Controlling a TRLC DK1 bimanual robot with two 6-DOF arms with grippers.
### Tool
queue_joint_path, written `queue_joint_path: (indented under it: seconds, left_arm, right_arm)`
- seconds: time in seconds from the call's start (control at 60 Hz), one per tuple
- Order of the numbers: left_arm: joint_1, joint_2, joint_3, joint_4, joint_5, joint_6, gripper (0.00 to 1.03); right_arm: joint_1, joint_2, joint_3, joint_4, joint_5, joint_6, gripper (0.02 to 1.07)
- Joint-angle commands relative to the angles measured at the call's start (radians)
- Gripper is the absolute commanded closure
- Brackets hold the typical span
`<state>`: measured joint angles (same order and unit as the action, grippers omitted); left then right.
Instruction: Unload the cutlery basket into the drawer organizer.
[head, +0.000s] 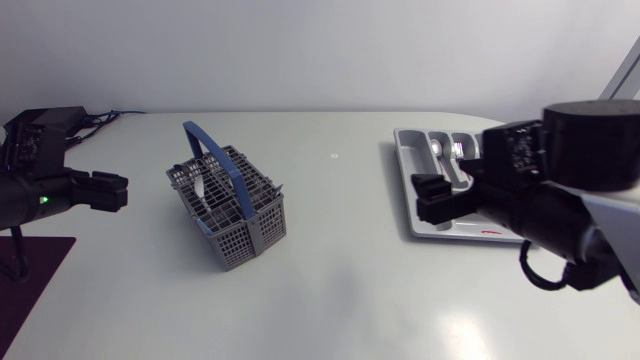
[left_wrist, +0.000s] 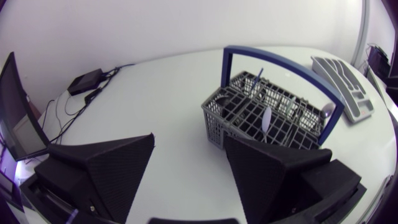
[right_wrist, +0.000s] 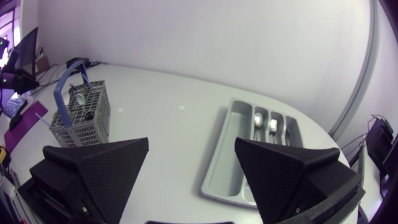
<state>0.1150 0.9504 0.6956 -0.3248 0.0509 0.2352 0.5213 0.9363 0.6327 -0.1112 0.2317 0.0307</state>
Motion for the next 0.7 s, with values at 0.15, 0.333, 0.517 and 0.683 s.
queue_joint_path:
  seconds: [0.15, 0.333, 0.517, 0.683]
  left_arm:
    - [0.143, 0.182, 0.127, -0.128, 0.256, 0.179, 0.17]
    - [0.195, 0.272, 0.133, -0.149, 0.383, 0.316, 0.17]
    - [0.230, 0.289, 0.128, -0.143, 0.455, 0.420, 0.17]
    - [0.255, 0.301, 0.136, -0.142, 0.484, 0.455, 0.17]
  right_arm:
    - [0.206, 0.271, 0.229, -0.116, 0.000, 0.026, 0.07]
    - [0.266, 0.409, 0.338, -0.136, -0.166, 0.014, 0.07]
    - [0.302, 0.550, 0.449, -0.140, -0.200, -0.014, 0.12]
    - [0.352, 0.671, 0.581, -0.151, -0.206, -0.006, 0.13]
